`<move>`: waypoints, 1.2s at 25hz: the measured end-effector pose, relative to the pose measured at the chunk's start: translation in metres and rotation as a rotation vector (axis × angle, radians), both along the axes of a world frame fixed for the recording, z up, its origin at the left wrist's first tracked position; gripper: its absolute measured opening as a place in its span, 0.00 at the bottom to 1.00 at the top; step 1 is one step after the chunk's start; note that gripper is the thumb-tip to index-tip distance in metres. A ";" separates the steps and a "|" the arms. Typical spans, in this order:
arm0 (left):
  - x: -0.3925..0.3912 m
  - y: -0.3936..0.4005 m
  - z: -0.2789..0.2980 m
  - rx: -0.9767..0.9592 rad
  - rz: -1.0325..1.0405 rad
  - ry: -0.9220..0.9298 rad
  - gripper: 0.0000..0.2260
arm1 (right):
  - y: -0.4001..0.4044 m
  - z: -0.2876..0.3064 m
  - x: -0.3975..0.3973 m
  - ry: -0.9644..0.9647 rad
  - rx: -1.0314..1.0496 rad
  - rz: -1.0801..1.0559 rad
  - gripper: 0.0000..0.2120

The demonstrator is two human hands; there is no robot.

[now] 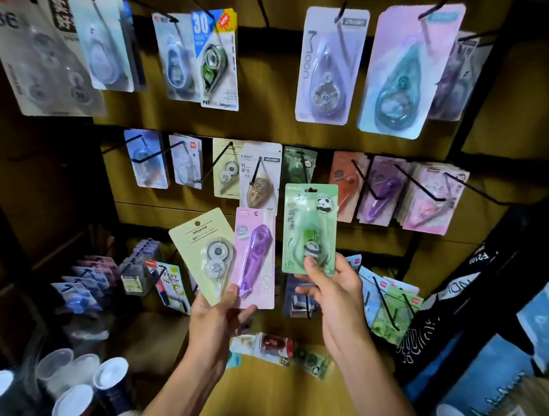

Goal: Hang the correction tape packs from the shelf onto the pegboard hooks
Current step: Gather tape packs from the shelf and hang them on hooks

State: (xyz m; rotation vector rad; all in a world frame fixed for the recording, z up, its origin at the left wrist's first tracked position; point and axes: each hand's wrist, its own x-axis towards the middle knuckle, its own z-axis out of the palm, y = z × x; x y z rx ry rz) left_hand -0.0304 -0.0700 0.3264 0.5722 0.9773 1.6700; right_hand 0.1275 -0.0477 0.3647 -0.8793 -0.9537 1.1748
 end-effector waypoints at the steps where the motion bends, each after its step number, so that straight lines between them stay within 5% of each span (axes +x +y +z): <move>1: -0.001 0.000 0.000 -0.007 0.005 0.002 0.08 | 0.001 0.001 0.000 0.003 -0.005 0.005 0.11; 30: -0.008 0.007 -0.015 -0.023 -0.003 0.011 0.14 | 0.009 0.014 -0.009 0.057 -0.078 -0.070 0.08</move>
